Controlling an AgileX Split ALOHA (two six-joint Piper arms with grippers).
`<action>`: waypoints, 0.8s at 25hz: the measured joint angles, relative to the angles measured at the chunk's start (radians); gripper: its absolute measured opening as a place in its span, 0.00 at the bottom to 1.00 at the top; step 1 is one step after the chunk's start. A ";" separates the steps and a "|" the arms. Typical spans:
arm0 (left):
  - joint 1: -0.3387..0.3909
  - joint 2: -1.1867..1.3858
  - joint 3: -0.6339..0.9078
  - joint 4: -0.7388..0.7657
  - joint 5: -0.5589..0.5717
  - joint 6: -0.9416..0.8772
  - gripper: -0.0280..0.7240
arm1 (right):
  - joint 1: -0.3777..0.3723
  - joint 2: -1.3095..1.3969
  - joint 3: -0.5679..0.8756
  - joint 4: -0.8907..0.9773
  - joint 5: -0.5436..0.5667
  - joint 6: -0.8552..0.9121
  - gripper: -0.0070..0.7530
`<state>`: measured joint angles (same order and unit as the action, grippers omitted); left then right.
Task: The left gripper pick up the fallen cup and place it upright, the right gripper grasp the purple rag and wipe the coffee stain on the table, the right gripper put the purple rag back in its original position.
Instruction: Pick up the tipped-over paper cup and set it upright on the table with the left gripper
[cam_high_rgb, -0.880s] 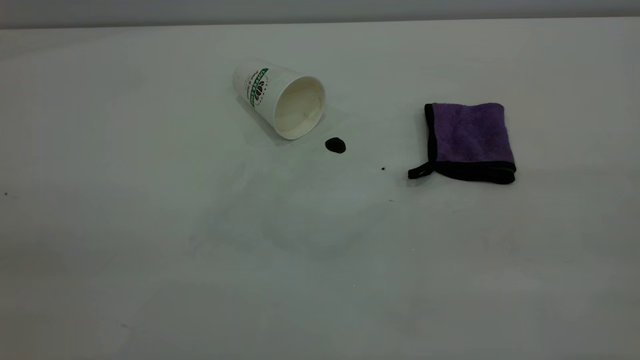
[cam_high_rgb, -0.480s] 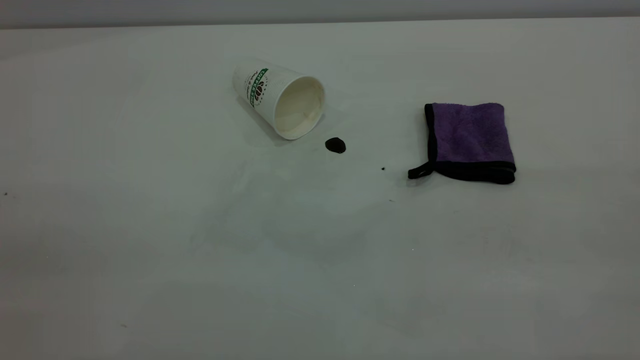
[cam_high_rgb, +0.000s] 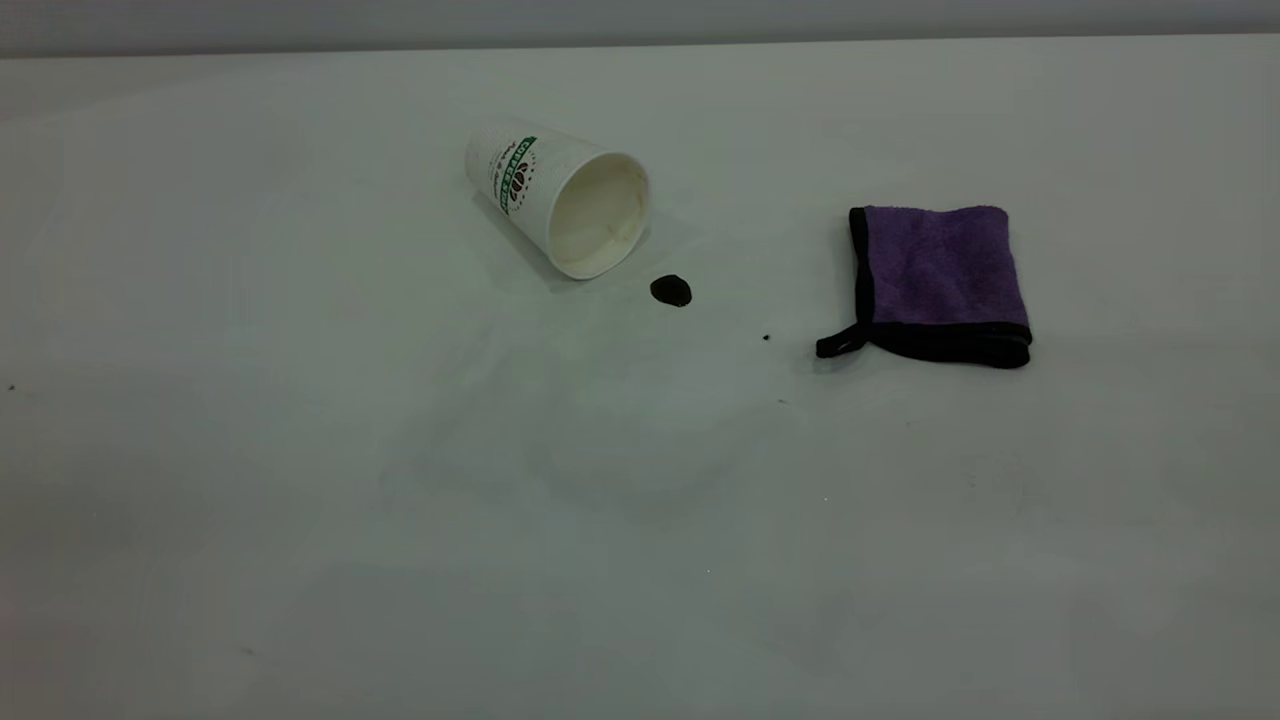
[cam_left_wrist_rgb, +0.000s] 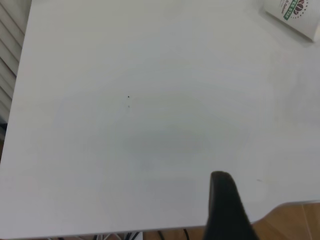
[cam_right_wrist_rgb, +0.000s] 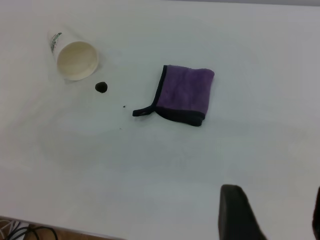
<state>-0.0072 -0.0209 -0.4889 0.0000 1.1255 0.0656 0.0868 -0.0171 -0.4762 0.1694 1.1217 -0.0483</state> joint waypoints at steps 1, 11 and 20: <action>0.000 0.000 0.000 0.000 0.000 0.000 0.70 | 0.000 0.000 0.000 0.000 0.000 0.000 0.54; 0.000 0.000 -0.001 0.008 -0.001 0.000 0.70 | 0.000 0.000 0.000 0.000 0.000 0.000 0.54; 0.001 0.244 -0.037 0.010 -0.078 0.000 0.78 | 0.000 0.000 0.000 0.000 0.000 0.000 0.54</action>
<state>-0.0063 0.2236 -0.5256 0.0103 1.0476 0.0656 0.0868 -0.0171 -0.4762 0.1694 1.1217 -0.0483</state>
